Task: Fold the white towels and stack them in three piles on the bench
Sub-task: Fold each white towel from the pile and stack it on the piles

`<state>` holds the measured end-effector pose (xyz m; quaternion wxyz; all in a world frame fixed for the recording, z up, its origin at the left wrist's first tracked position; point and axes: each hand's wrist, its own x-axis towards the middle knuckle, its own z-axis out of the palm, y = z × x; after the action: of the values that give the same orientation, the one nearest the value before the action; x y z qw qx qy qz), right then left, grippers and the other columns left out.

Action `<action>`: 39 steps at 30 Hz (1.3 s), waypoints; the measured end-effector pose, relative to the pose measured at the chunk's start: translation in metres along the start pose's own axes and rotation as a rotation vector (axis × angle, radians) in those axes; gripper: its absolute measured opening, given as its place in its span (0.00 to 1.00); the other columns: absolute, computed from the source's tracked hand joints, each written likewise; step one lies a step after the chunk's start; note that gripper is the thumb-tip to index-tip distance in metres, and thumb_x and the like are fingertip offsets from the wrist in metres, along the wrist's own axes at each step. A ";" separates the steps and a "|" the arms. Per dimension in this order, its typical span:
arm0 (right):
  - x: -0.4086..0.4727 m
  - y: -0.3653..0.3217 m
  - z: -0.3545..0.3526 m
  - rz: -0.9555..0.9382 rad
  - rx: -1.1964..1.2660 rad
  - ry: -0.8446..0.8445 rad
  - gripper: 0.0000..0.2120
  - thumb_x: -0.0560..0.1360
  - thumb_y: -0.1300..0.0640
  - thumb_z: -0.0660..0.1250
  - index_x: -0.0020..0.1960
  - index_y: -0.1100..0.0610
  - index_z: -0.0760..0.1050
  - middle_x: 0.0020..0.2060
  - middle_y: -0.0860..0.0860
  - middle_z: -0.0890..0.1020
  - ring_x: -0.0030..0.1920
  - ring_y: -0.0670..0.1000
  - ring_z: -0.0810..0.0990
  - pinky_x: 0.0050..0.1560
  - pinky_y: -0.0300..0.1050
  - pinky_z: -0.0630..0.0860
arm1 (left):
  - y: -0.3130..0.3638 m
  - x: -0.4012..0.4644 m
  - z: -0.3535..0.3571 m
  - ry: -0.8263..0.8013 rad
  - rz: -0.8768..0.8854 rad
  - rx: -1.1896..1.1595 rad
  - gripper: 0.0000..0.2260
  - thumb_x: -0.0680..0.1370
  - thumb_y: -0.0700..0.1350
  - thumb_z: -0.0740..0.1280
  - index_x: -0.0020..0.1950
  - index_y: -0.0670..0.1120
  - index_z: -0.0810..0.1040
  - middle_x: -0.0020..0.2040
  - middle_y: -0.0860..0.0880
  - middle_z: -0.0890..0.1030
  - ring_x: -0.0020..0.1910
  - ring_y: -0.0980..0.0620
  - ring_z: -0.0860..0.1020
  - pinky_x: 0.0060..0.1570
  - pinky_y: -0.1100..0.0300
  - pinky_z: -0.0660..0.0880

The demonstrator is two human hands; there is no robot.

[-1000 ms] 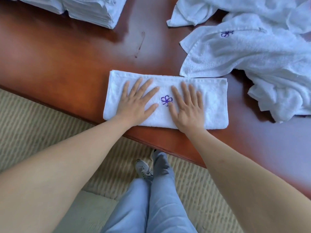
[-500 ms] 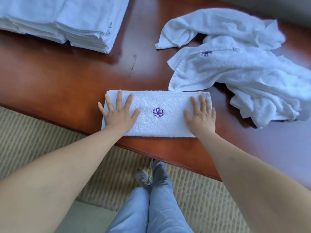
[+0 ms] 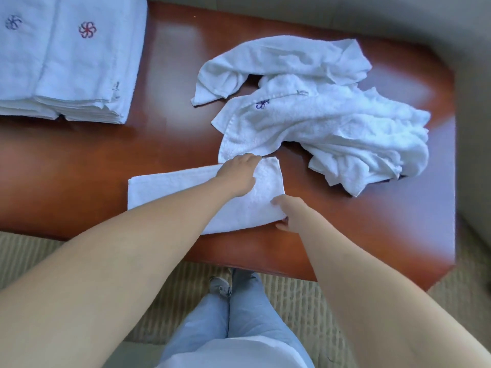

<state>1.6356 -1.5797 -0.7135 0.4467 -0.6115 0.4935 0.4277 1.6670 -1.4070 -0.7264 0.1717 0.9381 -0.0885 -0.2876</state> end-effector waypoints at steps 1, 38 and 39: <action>-0.001 -0.003 -0.004 0.039 0.023 -0.033 0.21 0.74 0.58 0.73 0.66 0.58 0.75 0.60 0.55 0.80 0.55 0.56 0.81 0.53 0.52 0.83 | 0.007 0.009 -0.002 -0.031 -0.015 -0.020 0.30 0.81 0.41 0.62 0.82 0.48 0.56 0.80 0.47 0.61 0.78 0.44 0.61 0.71 0.50 0.65; -0.196 -0.154 0.082 -1.078 -1.170 0.036 0.02 0.72 0.56 0.64 0.40 0.53 0.75 0.38 0.50 0.80 0.43 0.54 0.79 0.38 0.42 0.70 | -0.109 -0.154 -0.240 0.220 -0.286 -0.095 0.07 0.74 0.46 0.71 0.51 0.52 0.78 0.45 0.53 0.79 0.44 0.51 0.76 0.35 0.59 0.68; -0.208 -0.155 0.095 -1.102 -1.196 0.043 0.02 0.72 0.56 0.64 0.41 0.53 0.75 0.39 0.51 0.81 0.43 0.54 0.80 0.39 0.42 0.71 | -0.119 -0.168 -0.244 0.241 -0.296 -0.106 0.06 0.74 0.47 0.71 0.50 0.52 0.77 0.44 0.54 0.78 0.42 0.53 0.76 0.35 0.59 0.67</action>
<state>1.7500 -1.4242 -0.5156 0.1813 -0.9100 -0.1818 0.3257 1.6769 -1.1862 -0.4958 0.1861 0.9581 0.0868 -0.1996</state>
